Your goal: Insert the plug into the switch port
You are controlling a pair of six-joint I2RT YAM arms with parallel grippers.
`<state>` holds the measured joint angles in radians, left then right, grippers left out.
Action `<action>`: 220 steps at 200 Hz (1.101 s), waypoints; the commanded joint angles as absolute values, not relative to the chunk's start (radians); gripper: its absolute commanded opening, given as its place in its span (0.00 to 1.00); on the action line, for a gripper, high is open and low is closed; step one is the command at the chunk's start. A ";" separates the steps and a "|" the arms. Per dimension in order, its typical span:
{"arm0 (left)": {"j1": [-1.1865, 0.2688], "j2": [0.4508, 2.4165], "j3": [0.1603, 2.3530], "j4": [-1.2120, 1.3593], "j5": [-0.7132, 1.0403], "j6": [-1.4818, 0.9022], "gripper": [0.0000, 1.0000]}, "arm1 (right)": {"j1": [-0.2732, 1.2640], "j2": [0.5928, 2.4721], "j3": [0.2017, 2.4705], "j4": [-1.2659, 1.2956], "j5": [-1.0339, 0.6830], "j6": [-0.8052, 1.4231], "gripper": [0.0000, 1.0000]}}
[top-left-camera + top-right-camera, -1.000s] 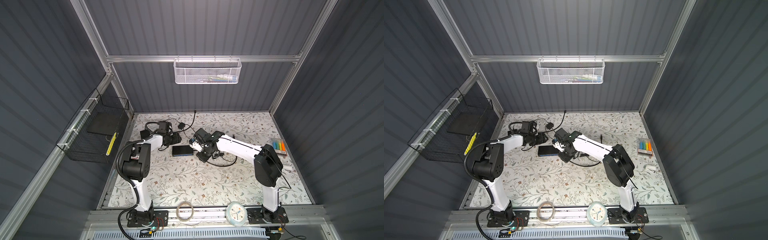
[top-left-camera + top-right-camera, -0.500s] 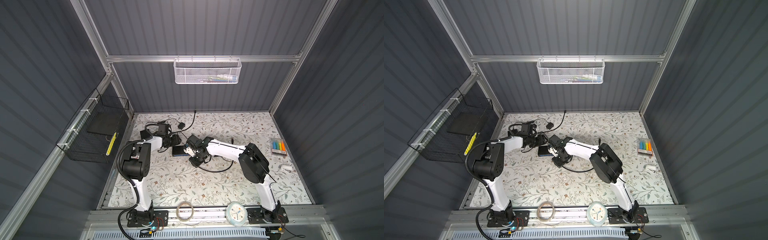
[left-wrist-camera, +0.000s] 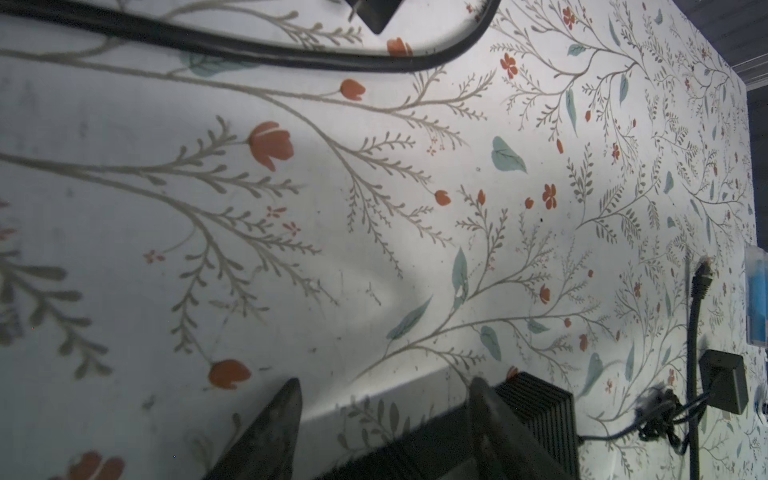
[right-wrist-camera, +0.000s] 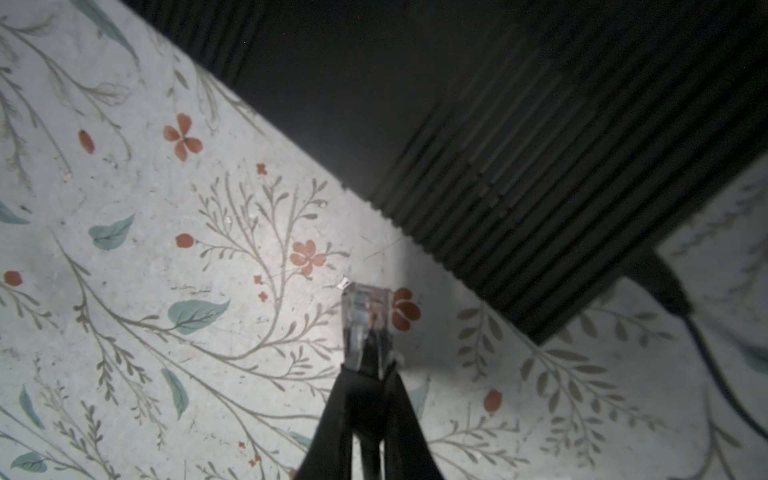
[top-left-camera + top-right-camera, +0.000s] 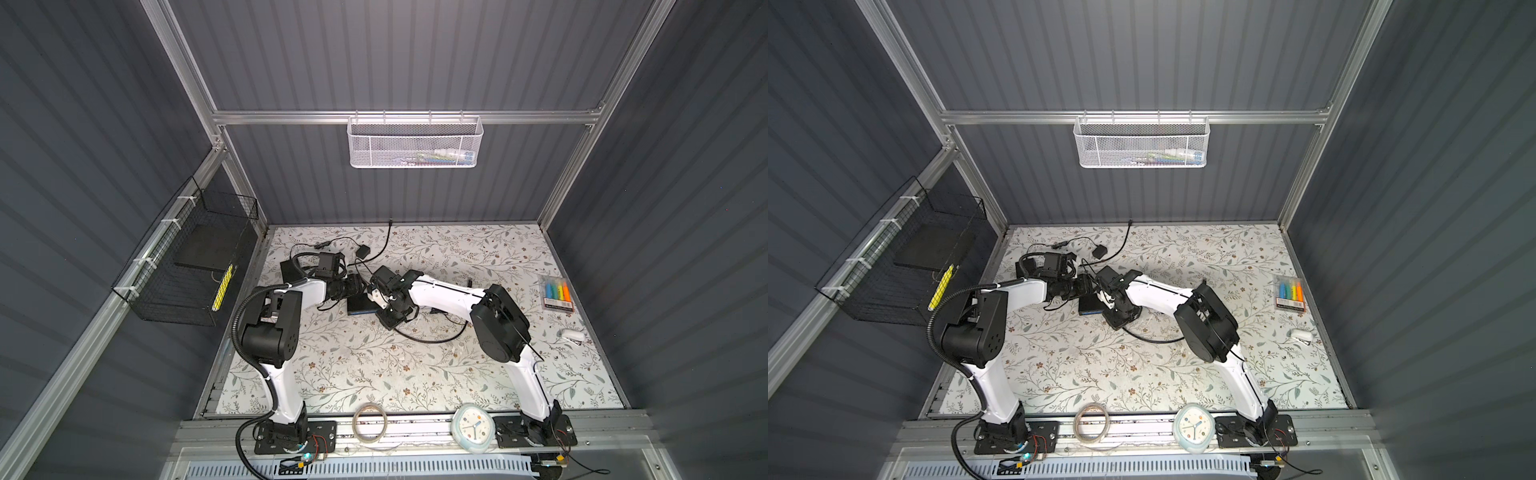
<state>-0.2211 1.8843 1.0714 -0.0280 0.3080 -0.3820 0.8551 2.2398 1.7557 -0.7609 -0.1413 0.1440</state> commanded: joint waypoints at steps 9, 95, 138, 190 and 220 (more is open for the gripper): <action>-0.232 1.854 1.027 -0.112 0.316 -0.394 0.65 | 0.846 2.272 1.788 -0.819 -0.124 0.152 0.00; -0.232 1.786 1.014 -0.130 0.322 -0.407 0.64 | 0.825 2.270 1.768 -0.848 -0.107 0.159 0.00; -0.233 1.782 1.031 -0.138 0.322 -0.408 0.64 | 0.812 2.276 1.775 -0.875 -0.090 0.171 0.00; -0.239 1.823 1.095 -0.136 0.361 -0.401 0.64 | 0.801 2.287 1.803 -0.900 -0.083 0.180 0.00; -0.266 1.872 1.118 -0.113 0.374 -0.415 0.64 | 0.801 2.302 1.819 -0.907 -0.080 0.184 0.00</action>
